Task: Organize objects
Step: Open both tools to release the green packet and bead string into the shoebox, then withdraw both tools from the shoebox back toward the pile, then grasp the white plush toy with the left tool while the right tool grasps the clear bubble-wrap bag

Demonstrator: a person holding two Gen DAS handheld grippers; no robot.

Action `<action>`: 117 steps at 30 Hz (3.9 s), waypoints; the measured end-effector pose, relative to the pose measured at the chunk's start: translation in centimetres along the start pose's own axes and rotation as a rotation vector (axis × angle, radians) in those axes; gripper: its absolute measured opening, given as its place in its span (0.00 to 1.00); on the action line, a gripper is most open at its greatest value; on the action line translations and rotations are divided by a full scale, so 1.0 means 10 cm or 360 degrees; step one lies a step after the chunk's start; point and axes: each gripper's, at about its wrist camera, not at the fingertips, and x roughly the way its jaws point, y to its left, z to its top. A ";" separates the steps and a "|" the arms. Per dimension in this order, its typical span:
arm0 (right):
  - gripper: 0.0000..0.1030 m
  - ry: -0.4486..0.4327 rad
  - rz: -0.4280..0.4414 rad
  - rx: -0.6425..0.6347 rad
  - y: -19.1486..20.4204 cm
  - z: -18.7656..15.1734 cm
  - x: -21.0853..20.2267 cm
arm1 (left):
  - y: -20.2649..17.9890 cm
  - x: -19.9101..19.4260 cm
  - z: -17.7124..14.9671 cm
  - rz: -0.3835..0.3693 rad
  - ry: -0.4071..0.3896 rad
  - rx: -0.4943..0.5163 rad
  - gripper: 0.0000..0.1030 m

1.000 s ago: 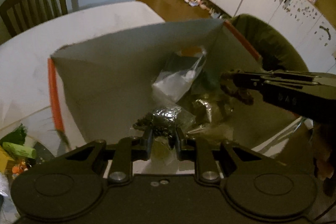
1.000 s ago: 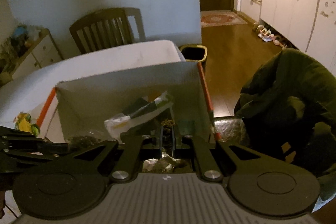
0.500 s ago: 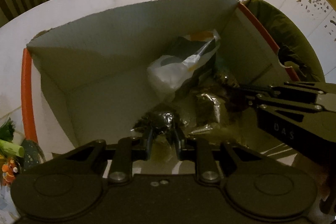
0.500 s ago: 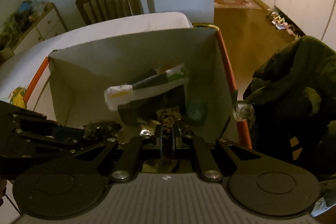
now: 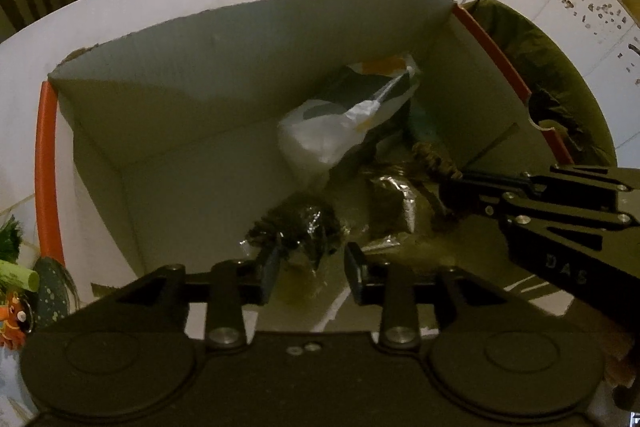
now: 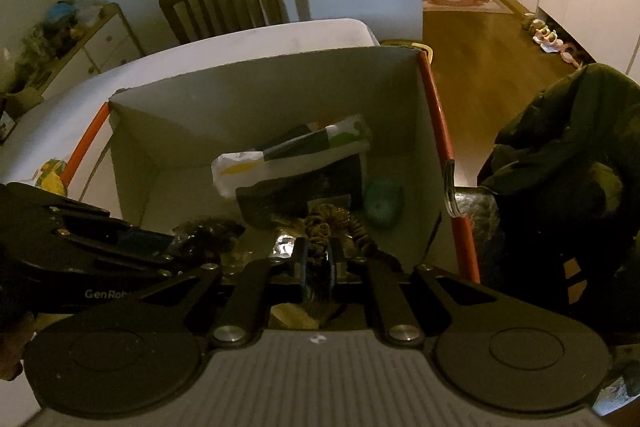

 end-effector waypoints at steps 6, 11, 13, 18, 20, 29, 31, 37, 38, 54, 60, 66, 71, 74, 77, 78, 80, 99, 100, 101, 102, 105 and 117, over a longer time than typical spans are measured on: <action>0.10 -0.0007 0.0035 0.0037 -0.02 -0.02 -0.07 | -0.01 -0.09 -0.04 -0.0014 -0.0040 -0.0018 0.57; 0.10 -0.0029 0.0058 0.0031 -0.01 -0.05 -0.18 | -0.03 -0.21 -0.07 -0.0007 -0.0108 -0.0021 0.59; 0.10 -0.0036 0.0056 0.0024 0.01 -0.06 -0.21 | -0.02 -0.29 -0.09 -0.0017 -0.0135 -0.0016 0.59; 0.11 -0.0079 0.0076 0.0040 0.04 -0.08 -0.33 | -0.05 -0.49 -0.13 -0.0013 -0.0219 0.0015 0.63; 0.11 -0.0100 0.0089 0.0046 0.06 -0.09 -0.40 | -0.04 -0.57 -0.16 -0.0020 -0.0252 0.0017 0.63; 0.16 -0.0216 0.0130 -0.0010 0.22 -0.16 -0.75 | -0.02 -0.98 -0.35 -0.0006 -0.0423 0.0031 0.63; 0.16 -0.0240 0.0131 -0.0037 0.28 -0.17 -0.82 | 0.00 -1.06 -0.40 -0.0015 -0.0452 0.0026 0.64; 0.26 -0.0308 0.0134 -0.0059 0.44 -0.23 -1.01 | 0.08 -1.32 -0.53 -0.0003 -0.0561 0.0021 0.64; 0.26 -0.0318 0.0137 -0.0064 0.46 -0.24 -1.04 | 0.10 -1.37 -0.56 -0.0002 -0.0578 0.0023 0.64; 0.55 -0.0459 0.0158 -0.0095 1.13 -0.32 -1.39 | 0.66 -2.03 -1.07 0.0034 -0.0828 -0.0052 0.85; 0.63 -0.0468 0.0184 -0.0111 1.50 -0.36 -1.40 | 0.95 -2.15 -1.22 0.0066 -0.0849 -0.0078 0.93; 0.76 -0.0465 0.0192 -0.0149 1.85 -0.41 -1.36 | 1.27 -2.26 -1.37 0.0089 -0.0863 -0.0128 0.99; 0.82 -0.0464 0.0196 -0.0152 2.11 -0.45 -1.32 | 1.59 -2.31 -1.50 0.0136 -0.0843 -0.0175 0.99; 0.84 -0.0457 0.0207 -0.0156 2.25 -0.46 -1.28 | 1.77 -2.33 -1.57 0.0157 -0.0836 -0.0195 0.99; 0.85 -0.0447 0.0228 -0.0147 2.38 -0.46 -1.22 | 1.95 -2.32 -1.63 0.0158 -0.0824 -0.0203 1.00; 0.85 -0.0436 0.0232 -0.0139 2.43 -0.45 -1.19 | 2.01 -2.32 -1.65 0.0162 -0.0821 -0.0205 1.00; 0.85 -0.0408 0.0239 -0.0122 2.50 -0.44 -1.12 | 2.11 -2.30 -1.69 0.0179 -0.0821 -0.0198 1.00; 0.93 -0.0397 0.0041 -0.0155 3.16 -0.26 -0.38 | 2.90 -1.72 -1.81 0.0144 -0.0661 -0.0341 1.00; 0.93 -0.0384 0.0033 -0.0158 3.18 -0.23 -0.33 | 2.91 -1.68 -1.81 0.0154 -0.0657 -0.0345 1.00; 0.93 -0.0367 0.0034 -0.0163 3.20 -0.20 -0.27 | 2.93 -1.64 -1.81 0.0157 -0.0654 -0.0346 1.00; 0.93 -0.0346 0.0040 -0.0168 3.21 -0.18 -0.21 | 2.95 -1.60 -1.81 0.0155 -0.0650 -0.0348 1.00; 0.93 -0.0287 0.0027 -0.0176 3.25 -0.13 -0.03 | 3.01 -1.47 -1.82 0.0172 -0.0629 -0.0332 1.00; 0.93 -0.0015 0.0052 -0.0100 3.50 -0.15 0.66 | 3.10 -1.13 -1.80 0.0234 -0.0598 -0.0284 0.96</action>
